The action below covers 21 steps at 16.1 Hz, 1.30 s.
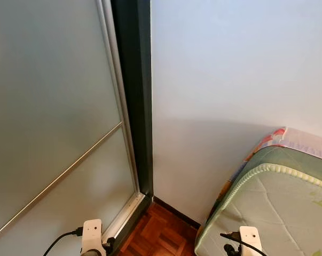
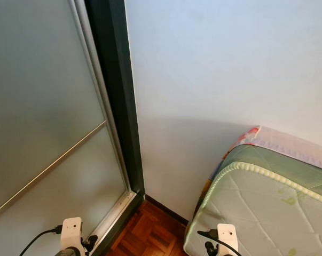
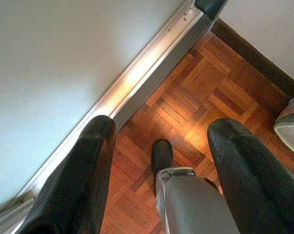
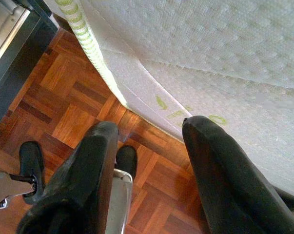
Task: Clean up the room
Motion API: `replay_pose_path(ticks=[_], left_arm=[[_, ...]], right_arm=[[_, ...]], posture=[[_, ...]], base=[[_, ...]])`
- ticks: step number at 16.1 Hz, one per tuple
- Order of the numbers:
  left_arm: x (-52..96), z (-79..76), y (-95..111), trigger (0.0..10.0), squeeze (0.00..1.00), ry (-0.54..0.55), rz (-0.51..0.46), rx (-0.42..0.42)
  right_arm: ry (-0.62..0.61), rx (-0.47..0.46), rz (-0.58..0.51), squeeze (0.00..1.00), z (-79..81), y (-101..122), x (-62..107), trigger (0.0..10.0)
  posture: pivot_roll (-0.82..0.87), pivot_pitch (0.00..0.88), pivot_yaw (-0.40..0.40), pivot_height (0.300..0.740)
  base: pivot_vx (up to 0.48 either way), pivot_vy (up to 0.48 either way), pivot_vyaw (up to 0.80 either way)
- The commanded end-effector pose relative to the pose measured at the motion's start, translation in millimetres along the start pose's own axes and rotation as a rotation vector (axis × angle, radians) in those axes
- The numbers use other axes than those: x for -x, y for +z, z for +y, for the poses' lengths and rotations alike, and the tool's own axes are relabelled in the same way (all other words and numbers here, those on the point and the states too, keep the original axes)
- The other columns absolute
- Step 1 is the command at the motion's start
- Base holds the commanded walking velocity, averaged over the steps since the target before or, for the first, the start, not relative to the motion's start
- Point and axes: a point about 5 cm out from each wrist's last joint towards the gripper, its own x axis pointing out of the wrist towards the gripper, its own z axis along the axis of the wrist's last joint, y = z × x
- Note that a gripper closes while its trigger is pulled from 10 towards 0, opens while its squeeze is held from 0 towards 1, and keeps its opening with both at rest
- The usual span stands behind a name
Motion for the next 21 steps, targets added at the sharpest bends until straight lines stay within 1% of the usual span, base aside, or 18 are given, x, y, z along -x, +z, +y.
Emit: replay_pose_path(ticks=[1,7,8,11,16,21], left_arm=[[3.1,-125.4,57.6,10.0,0.0,-0.203,-0.041,-0.201],[3.2,-125.7,57.3,10.0,0.0,-0.205,-0.04,-0.2],[2.9,-125.3,60.2,10.0,0.0,-0.201,-0.048,-0.186],[2.8,-125.1,61.4,10.0,0.0,-0.197,-0.052,-0.185],[3.3,-126.8,63.8,10.0,0.0,-0.179,-0.036,-0.21],[3.4,-126.9,64.1,10.0,0.0,-0.174,-0.034,-0.211]], right_arm=[[-0.001,-0.13,0.006,0.0,4.5,23.1,-6.3,10.0],[-0.001,-0.126,0.012,0.0,4.3,22.5,-6.3,10.0],[0.006,-0.16,-0.014,0.0,5.8,25.8,-6.7,10.0],[0.006,-0.166,-0.018,0.0,6.1,26.6,-6.8,10.0],[0.005,-0.173,-0.013,0.0,6.2,27.6,-7.1,10.0],[0.006,-0.175,-0.014,0.0,6.0,27.8,-7.1,10.0]], posture=[[0.07,0.0,0.002,0.74],[0.07,0.0,0.001,0.74],[0.07,0.0,0.005,0.74],[0.07,0.0,0.007,0.74],[0.08,0.0,0.007,0.74],[0.08,0.0,0.006,0.74]], base=[[0.0,0.0,0.0],[0.0,0.0,0.0],[0.0,0.0,0.0],[0.0,0.0,0.0],[0.0,0.0,0.0],[0.0,0.0,0.0]])
